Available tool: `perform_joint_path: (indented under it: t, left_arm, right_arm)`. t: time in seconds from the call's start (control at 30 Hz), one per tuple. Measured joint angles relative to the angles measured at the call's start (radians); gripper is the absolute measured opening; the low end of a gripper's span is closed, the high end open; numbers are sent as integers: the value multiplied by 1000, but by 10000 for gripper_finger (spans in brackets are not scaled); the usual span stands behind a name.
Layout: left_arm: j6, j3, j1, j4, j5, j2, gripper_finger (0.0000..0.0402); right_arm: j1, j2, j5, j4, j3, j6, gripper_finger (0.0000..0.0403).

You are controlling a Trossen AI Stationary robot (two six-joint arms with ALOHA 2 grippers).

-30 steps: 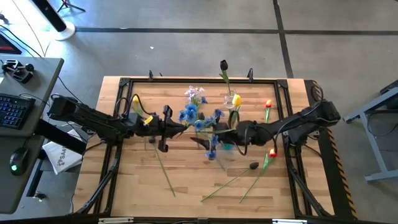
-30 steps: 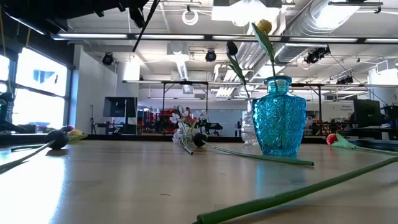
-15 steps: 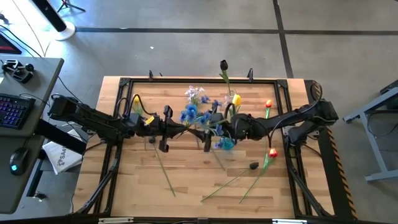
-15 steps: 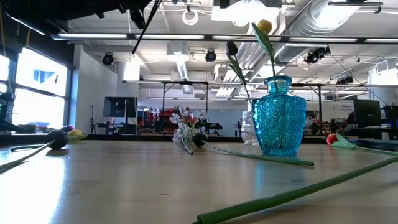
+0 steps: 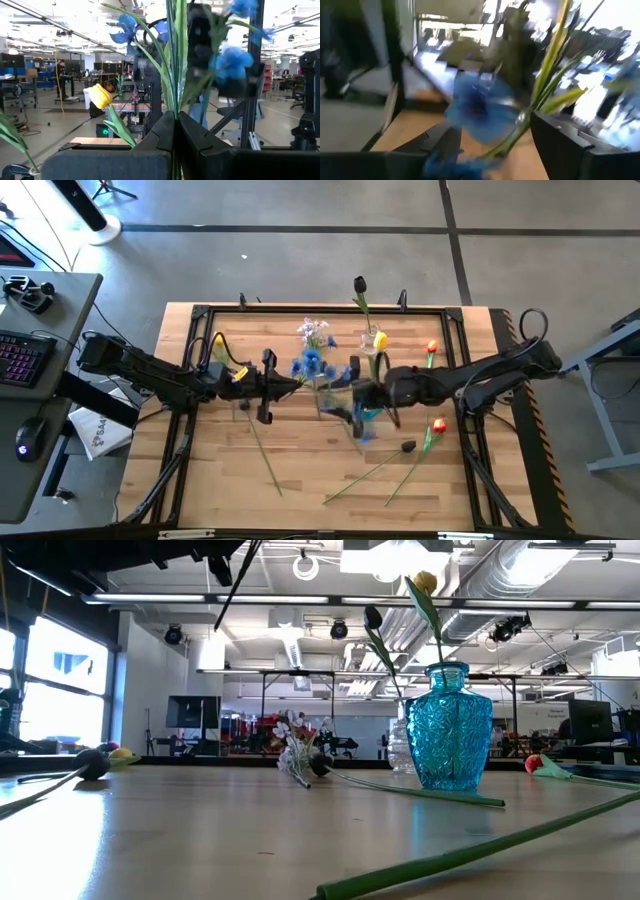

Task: Sort flowers into vase by color
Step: Put the blue flower into the transparent flower vase

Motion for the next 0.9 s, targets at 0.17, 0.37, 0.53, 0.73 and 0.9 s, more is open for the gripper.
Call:
perform_joint_path:
  t: [0.17, 0.37, 0.53, 0.73, 0.9]
  left_arm:
    - [2, 0, 0, 1, -23, 0, 0]
    - [9, 0, 0, -4, -24, 0, 0]
    - [9, 0, 0, -13, -24, 0, 0]
    - [9, 0, 0, -16, -24, 0, 0]
    - [9, 0, 0, -17, -24, -1, 0]
  right_arm:
    - [-48, 49, 25, -9, -1, 103, 232]
    - [-108, 134, -10, 139, -1, 106, 232]
    - [-125, 152, -100, 288, -1, 91, 232]
    - [-125, 152, -99, 376, -1, 70, 232]
    - [-138, 152, -97, 372, -1, 76, 232]
